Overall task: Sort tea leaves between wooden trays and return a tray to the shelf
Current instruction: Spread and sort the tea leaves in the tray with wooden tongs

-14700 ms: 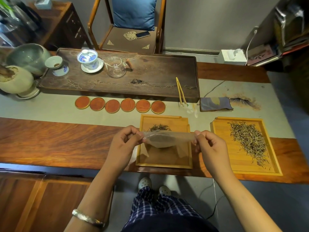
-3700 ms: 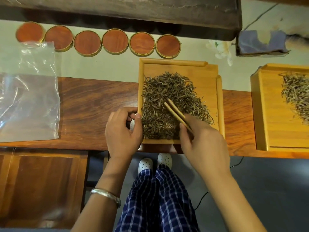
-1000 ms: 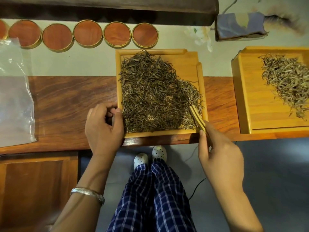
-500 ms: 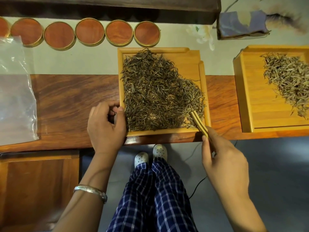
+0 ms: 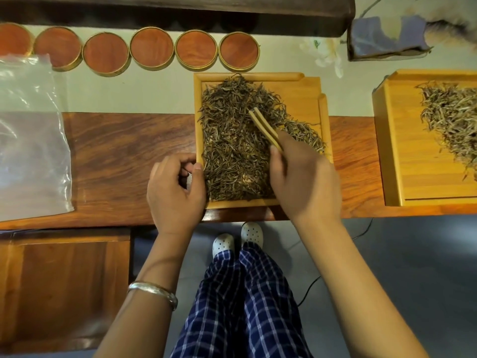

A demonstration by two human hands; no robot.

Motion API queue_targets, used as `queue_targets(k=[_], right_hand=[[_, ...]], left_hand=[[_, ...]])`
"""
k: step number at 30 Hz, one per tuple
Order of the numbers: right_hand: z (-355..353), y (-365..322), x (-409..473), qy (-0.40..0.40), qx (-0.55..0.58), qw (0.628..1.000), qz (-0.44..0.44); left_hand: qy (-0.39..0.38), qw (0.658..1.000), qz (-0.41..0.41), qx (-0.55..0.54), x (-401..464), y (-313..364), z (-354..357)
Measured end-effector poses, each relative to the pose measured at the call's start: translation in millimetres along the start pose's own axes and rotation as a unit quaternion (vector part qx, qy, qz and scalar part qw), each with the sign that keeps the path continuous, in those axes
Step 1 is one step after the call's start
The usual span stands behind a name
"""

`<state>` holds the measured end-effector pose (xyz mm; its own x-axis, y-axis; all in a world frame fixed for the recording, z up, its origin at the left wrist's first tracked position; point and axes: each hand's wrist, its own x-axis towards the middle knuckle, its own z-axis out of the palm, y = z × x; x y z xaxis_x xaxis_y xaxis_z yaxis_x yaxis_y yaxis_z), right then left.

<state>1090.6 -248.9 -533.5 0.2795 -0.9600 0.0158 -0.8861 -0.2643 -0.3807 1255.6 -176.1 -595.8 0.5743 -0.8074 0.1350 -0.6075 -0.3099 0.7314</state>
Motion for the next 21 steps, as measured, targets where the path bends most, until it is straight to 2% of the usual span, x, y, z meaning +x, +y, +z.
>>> queue_targets(k=[2,8,13,21], right_hand=[[8,-3,10,0.0,-0.027,0.999,-0.017],[-1,20,15,0.033,-0.044,0.998,0.025],[-3,27,11,0.009,-0.069,0.997,0.024],[-6,38,17,0.019,-0.077,0.997,0.022]], left_hand=[[-0.001,1.0,-0.002,0.0,0,0,0],[-0.001,1.0,-0.003,0.005,1,0,1],[0.001,1.0,0.001,0.004,0,0,1],[0.003,1.0,0.003,0.009,0,-2,2]])
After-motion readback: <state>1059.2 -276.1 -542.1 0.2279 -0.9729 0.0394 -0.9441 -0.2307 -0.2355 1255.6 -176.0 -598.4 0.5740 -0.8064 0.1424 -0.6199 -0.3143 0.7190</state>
